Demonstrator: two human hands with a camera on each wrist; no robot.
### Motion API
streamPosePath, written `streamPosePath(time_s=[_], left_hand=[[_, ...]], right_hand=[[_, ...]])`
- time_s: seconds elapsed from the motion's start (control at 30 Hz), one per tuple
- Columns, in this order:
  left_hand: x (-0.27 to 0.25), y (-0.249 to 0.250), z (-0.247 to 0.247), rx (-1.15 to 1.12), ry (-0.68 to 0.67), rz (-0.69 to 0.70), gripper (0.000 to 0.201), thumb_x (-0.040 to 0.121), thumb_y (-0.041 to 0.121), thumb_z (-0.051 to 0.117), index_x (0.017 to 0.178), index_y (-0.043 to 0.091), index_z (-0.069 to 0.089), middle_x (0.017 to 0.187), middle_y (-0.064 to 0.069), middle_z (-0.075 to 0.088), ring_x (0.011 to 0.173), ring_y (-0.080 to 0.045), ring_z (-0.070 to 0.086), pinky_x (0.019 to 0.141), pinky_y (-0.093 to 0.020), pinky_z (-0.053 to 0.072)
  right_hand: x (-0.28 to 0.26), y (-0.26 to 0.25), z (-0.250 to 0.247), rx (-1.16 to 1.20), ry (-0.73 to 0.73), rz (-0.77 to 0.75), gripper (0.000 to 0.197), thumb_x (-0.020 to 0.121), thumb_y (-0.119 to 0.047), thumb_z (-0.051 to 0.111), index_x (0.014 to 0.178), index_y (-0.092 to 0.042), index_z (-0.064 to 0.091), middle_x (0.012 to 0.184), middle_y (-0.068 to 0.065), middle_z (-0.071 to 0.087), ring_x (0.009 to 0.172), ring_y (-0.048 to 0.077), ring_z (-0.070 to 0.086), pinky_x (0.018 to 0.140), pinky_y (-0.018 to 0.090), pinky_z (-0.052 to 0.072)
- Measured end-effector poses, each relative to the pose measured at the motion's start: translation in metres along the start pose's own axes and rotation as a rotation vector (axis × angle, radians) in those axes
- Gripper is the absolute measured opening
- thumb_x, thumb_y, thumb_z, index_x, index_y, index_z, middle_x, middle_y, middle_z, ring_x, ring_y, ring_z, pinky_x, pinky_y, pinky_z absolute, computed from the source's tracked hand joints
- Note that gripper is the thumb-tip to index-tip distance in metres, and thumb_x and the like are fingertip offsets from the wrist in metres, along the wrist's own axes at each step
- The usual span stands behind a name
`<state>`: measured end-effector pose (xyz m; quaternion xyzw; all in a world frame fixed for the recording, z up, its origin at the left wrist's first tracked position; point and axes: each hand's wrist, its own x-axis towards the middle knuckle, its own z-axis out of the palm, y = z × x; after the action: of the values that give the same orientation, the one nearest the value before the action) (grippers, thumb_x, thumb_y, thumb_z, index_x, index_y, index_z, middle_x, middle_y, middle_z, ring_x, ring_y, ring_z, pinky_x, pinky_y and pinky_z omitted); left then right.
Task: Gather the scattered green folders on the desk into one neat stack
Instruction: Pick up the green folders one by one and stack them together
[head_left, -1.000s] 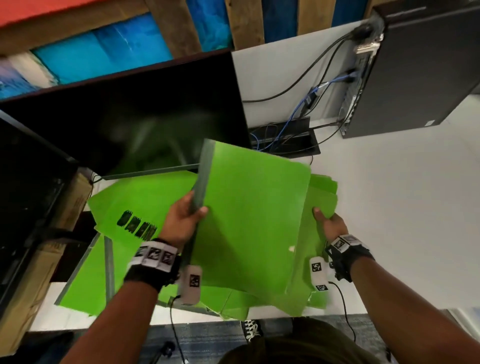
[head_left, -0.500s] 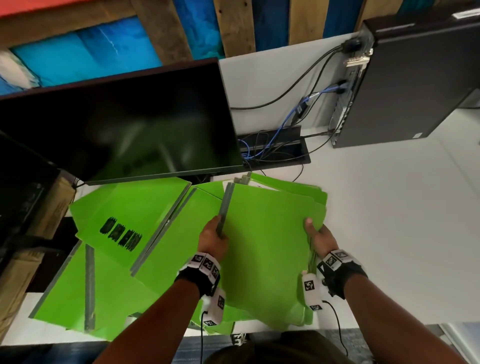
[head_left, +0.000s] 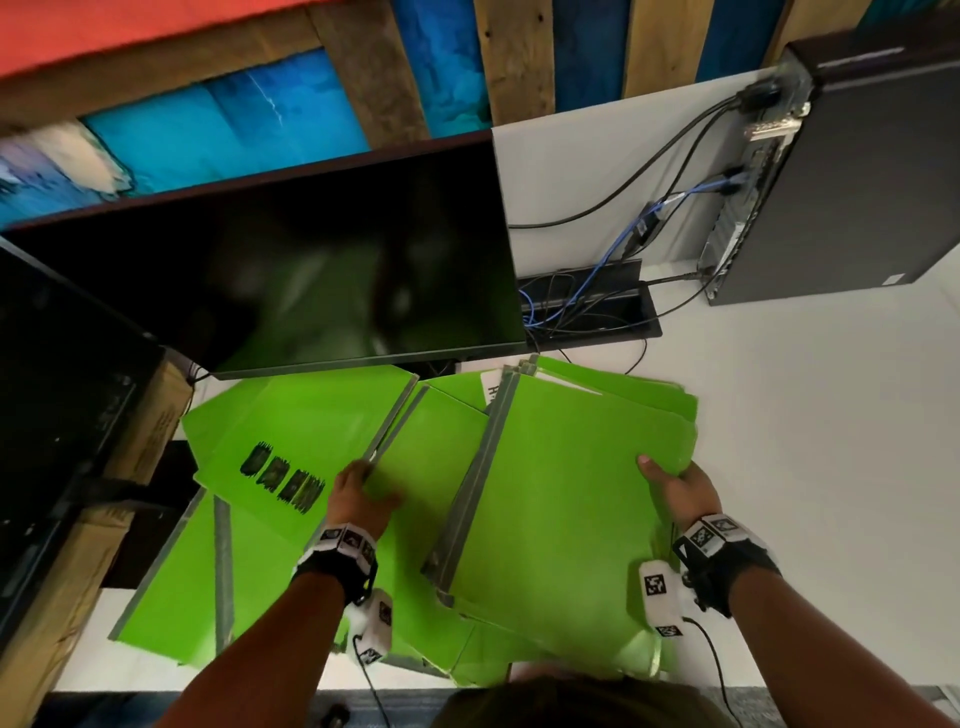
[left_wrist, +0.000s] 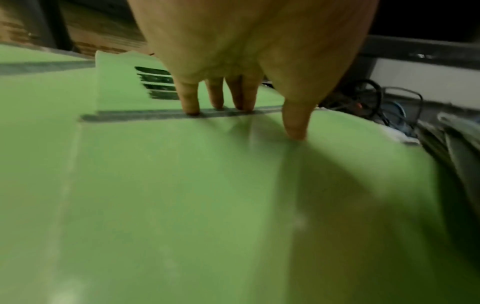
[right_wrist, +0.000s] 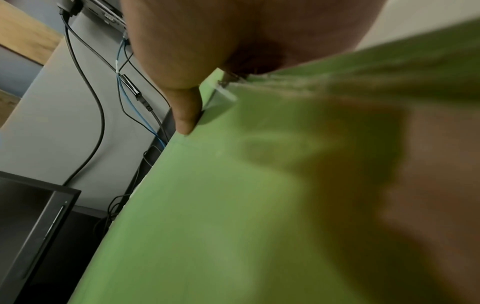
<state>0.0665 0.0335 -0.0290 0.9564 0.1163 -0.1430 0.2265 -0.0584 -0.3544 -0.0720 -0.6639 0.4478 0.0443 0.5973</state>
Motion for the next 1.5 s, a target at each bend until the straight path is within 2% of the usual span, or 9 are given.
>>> streamPosePath(time_s=[0.17,0.37,0.47,0.67,0.83,1.03,1.2,1.3,1.5], left_hand=[[0.001,-0.013,0.004,0.272,-0.079,0.031,0.088,0.064,0.052,0.080,0.138,0.027,0.041,0.138,-0.003,0.039,0.131,-0.029,0.036,0.102,-0.050,0.038],[0.021,-0.023,-0.015,-0.013,0.208,0.028,0.046,0.080,0.036,0.068,0.112,0.004,0.064,0.111,-0.023,0.065,0.106,-0.042,0.057,0.087,-0.044,0.043],[0.030,-0.043,-0.018,0.092,0.134,-0.033,0.069,0.070,0.030,0.081,0.128,0.004,0.052,0.130,-0.021,0.051,0.121,-0.042,0.047,0.098,-0.050,0.041],[0.028,-0.040,-0.037,0.396,-0.142,0.066,0.080,0.091,0.014,0.054,0.152,0.016,0.003,0.151,-0.016,0.030,0.131,-0.039,0.043,0.105,-0.047,0.040],[0.037,-0.068,-0.075,0.341,0.066,0.155,0.061,0.068,-0.018,0.048,0.118,0.014,0.062,0.122,-0.013,0.057,0.108,-0.039,0.059,0.095,-0.053,0.047],[0.019,-0.130,-0.084,0.166,0.243,0.389,0.054,0.041,-0.037,0.052,0.072,0.002,0.071,0.097,-0.023,0.065,0.095,-0.046,0.061,0.084,-0.047,0.046],[-0.018,-0.147,-0.071,0.078,0.348,-0.236,0.057,0.064,-0.016,0.065,0.119,0.000,0.060,0.124,-0.031,0.049,0.113,-0.048,0.047,0.094,-0.053,0.039],[-0.031,-0.128,-0.073,-0.144,0.163,-0.648,0.045,0.088,0.020,0.062,0.122,-0.009,0.056,0.129,-0.030,0.053,0.117,-0.042,0.051,0.098,-0.044,0.043],[-0.020,-0.105,-0.072,-0.166,0.065,-0.764,0.112,0.073,0.086,0.026,0.133,-0.007,0.042,0.136,-0.028,0.047,0.124,-0.039,0.047,0.107,-0.048,0.032]], right_hand=[[0.002,-0.001,0.001,0.010,0.018,0.019,0.051,0.080,-0.039,0.070,0.121,-0.010,0.061,0.120,0.015,0.065,0.108,0.033,0.061,0.094,0.043,0.047],[0.001,-0.003,0.000,-0.001,0.019,0.029,0.055,0.078,-0.041,0.070,0.122,-0.010,0.060,0.121,0.016,0.065,0.107,0.033,0.061,0.093,0.043,0.047],[-0.001,-0.004,0.000,-0.009,0.025,0.034,0.056,0.079,-0.041,0.070,0.123,-0.009,0.059,0.121,0.016,0.064,0.108,0.034,0.061,0.092,0.042,0.047],[-0.002,-0.006,0.000,-0.022,0.025,0.042,0.057,0.080,-0.041,0.069,0.125,-0.008,0.059,0.122,0.017,0.064,0.108,0.035,0.061,0.094,0.043,0.047],[-0.004,-0.007,-0.002,-0.028,0.014,0.043,0.058,0.079,-0.042,0.069,0.125,-0.008,0.058,0.123,0.018,0.063,0.108,0.036,0.060,0.094,0.045,0.046],[-0.007,-0.010,-0.005,-0.037,-0.006,0.053,0.060,0.081,-0.040,0.069,0.128,-0.006,0.055,0.127,0.020,0.060,0.113,0.037,0.058,0.098,0.045,0.044],[-0.009,-0.009,-0.005,-0.048,-0.002,0.054,0.061,0.081,-0.040,0.068,0.129,-0.005,0.054,0.127,0.020,0.059,0.114,0.037,0.057,0.098,0.044,0.044],[-0.010,-0.010,-0.005,-0.066,-0.005,0.054,0.062,0.081,-0.041,0.068,0.130,-0.006,0.054,0.129,0.021,0.058,0.115,0.038,0.056,0.099,0.046,0.043],[-0.012,-0.013,-0.006,-0.085,-0.005,0.057,0.062,0.082,-0.038,0.067,0.131,-0.003,0.052,0.132,0.022,0.055,0.118,0.039,0.053,0.100,0.043,0.040]])
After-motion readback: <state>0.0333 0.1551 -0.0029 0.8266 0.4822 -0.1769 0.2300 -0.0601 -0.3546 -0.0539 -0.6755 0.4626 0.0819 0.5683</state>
